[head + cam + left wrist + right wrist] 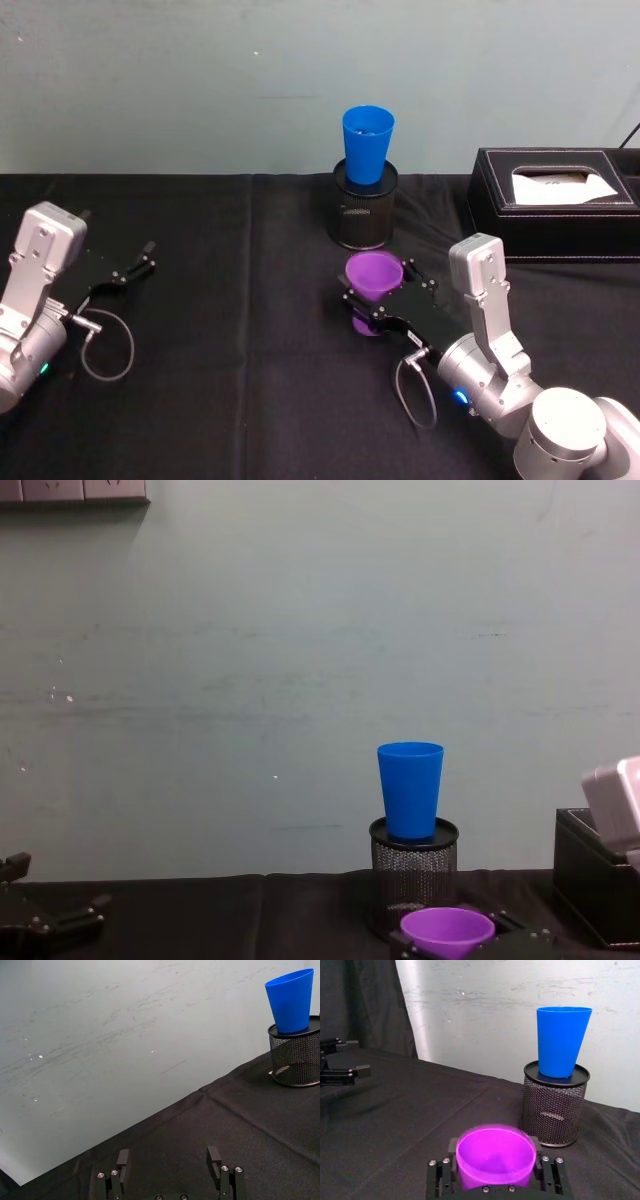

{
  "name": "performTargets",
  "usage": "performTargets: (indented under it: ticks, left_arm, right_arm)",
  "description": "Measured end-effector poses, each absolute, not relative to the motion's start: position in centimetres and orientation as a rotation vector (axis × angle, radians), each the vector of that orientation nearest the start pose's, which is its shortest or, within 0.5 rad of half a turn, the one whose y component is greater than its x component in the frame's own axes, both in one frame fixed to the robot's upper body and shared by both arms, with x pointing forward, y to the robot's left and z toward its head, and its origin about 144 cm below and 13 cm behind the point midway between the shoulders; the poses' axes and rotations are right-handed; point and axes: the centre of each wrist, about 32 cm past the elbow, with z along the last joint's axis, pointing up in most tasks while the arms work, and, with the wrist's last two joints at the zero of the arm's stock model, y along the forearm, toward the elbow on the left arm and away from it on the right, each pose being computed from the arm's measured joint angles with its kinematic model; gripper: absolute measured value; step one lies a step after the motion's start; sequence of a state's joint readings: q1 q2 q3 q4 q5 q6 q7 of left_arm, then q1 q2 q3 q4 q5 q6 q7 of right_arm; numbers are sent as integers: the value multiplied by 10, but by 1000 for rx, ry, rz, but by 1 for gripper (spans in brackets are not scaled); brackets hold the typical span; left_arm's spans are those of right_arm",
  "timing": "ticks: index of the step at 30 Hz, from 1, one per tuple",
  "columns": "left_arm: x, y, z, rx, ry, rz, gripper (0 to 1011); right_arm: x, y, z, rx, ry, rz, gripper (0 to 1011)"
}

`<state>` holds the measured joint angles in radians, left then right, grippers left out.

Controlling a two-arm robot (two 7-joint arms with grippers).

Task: Pick up one cup with a gripper and tap it against the other cup.

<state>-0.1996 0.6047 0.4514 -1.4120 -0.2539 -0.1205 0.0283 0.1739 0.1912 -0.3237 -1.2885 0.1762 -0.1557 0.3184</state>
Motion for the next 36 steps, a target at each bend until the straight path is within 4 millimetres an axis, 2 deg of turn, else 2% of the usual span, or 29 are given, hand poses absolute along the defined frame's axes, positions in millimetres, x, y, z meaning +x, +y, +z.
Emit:
performTargets:
  ticks: [7, 13, 17, 21, 24, 25, 36]
  left_arm:
    - [489, 310, 1140, 304, -285, 1248, 1000]
    - [489, 310, 1140, 304, -285, 1248, 1000]
    - [489, 310, 1140, 304, -285, 1248, 1000]
    - [489, 310, 1140, 304, -285, 1248, 1000]
    - [489, 310, 1140, 304, -285, 1248, 1000]
    - [489, 310, 1140, 304, -285, 1248, 1000]
    - [489, 310, 1140, 304, -285, 1248, 1000]
  right_arm:
    - [492, -201, 1106, -47, -30, -993, 996]
    - [487, -205, 1131, -1, -61, -1021, 1004]
    - [485, -212, 1155, 5, -79, -1085, 1004]
    - [484, -222, 1167, -18, -84, -1169, 1004]
    - [484, -230, 1169, -39, -75, -1225, 1004]
    - [482, -248, 1168, -84, -67, -1335, 1004]
    - [481, -252, 1163, -97, -63, -1350, 1004]
